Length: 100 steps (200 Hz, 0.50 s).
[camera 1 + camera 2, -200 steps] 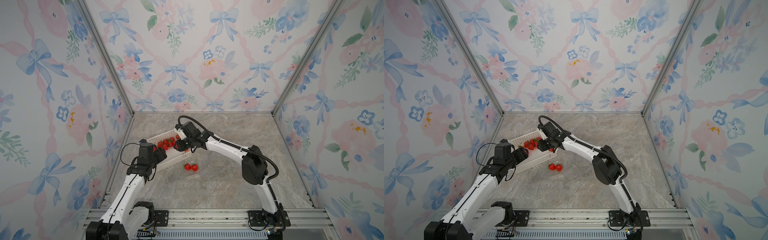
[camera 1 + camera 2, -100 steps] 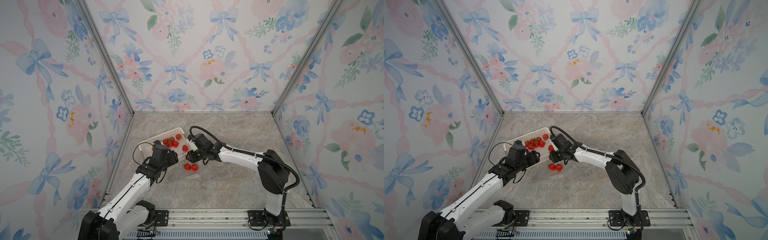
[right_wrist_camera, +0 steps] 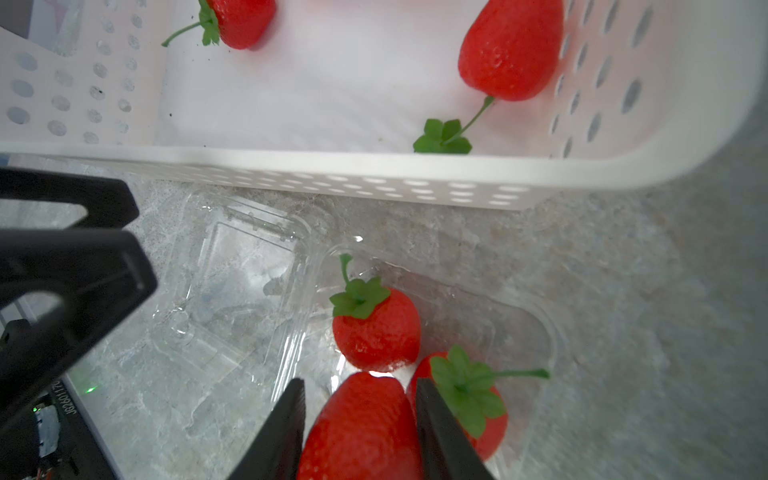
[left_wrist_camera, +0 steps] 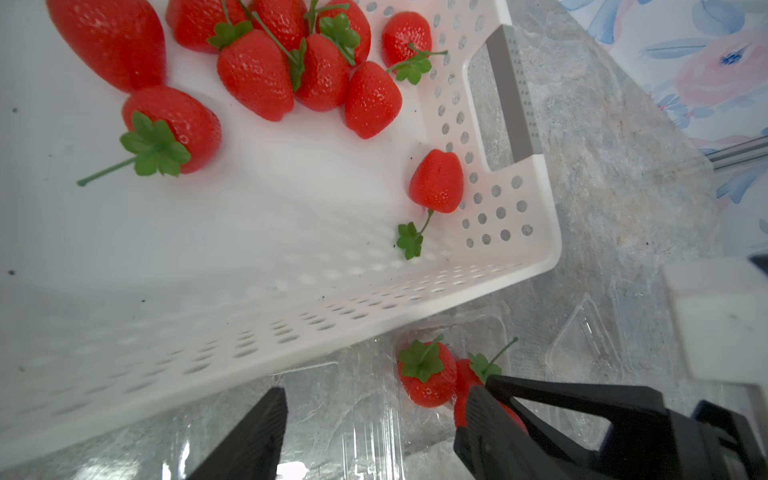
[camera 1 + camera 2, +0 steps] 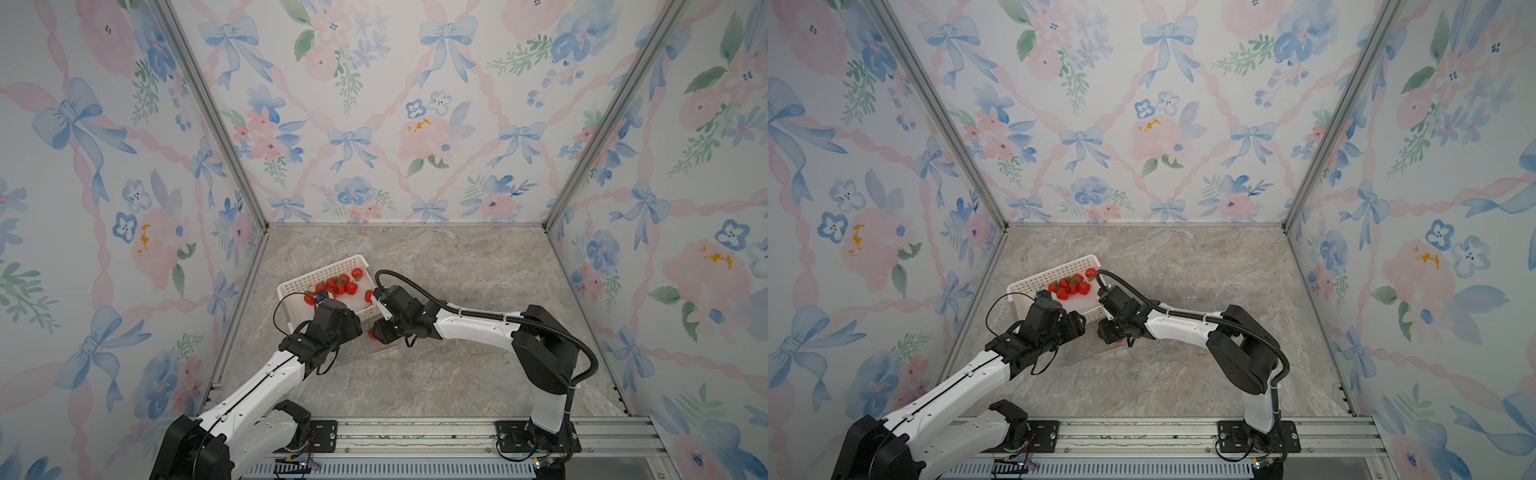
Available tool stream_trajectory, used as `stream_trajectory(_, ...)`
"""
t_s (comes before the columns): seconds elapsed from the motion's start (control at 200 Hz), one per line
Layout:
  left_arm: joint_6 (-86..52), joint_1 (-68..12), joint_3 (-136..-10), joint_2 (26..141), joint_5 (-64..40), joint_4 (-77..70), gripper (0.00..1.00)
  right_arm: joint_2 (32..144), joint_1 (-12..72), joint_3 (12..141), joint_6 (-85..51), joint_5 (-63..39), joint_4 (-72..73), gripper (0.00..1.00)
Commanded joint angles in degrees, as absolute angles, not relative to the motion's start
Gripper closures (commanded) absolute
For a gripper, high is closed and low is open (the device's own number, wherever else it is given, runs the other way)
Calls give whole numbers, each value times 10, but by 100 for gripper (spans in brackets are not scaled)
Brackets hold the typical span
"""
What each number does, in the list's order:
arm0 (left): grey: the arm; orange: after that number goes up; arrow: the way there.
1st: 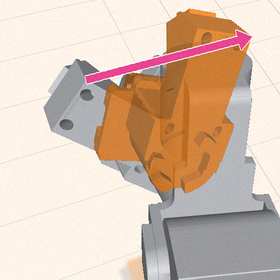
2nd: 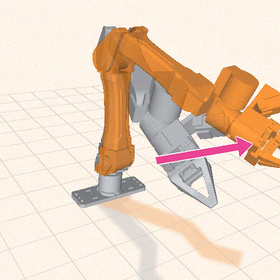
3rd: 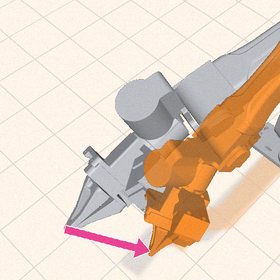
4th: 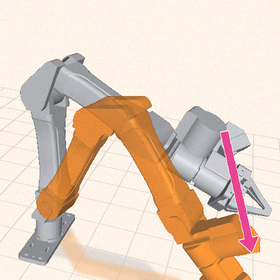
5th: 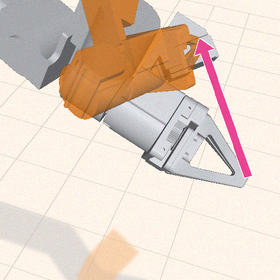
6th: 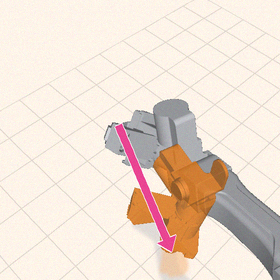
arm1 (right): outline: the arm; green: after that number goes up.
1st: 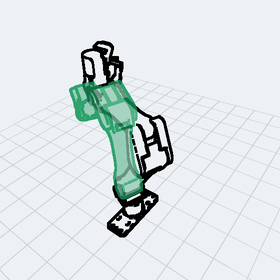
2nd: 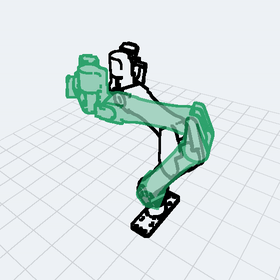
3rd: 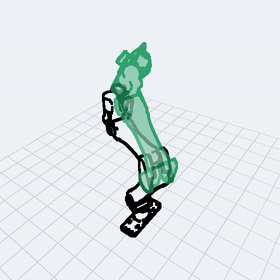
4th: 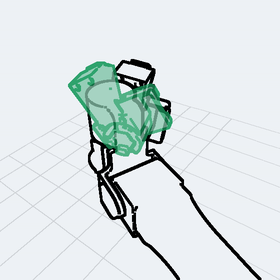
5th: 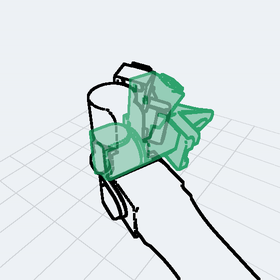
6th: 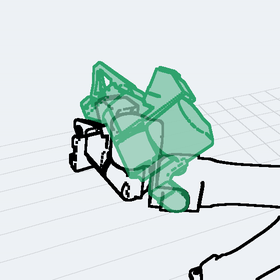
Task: Pack strawberries into containers
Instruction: Place the strawberry in the packing box.
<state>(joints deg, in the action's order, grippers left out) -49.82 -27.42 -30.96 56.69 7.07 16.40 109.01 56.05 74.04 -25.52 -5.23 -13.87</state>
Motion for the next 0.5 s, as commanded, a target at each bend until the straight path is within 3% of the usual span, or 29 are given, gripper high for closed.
stream_trajectory(0.0, -507, -280, -300, 568, 82, 164, 29, 1097, 566, 741, -258, -37, -135, 80)
stream_trajectory(0.265, -511, -284, -294, 568, 85, 164, 29, 1106, 566, 728, -263, -40, -131, 78)
stream_trajectory(0.495, -512, -292, -292, 572, 88, 163, 29, 1118, 566, 729, -265, -41, -128, 67)
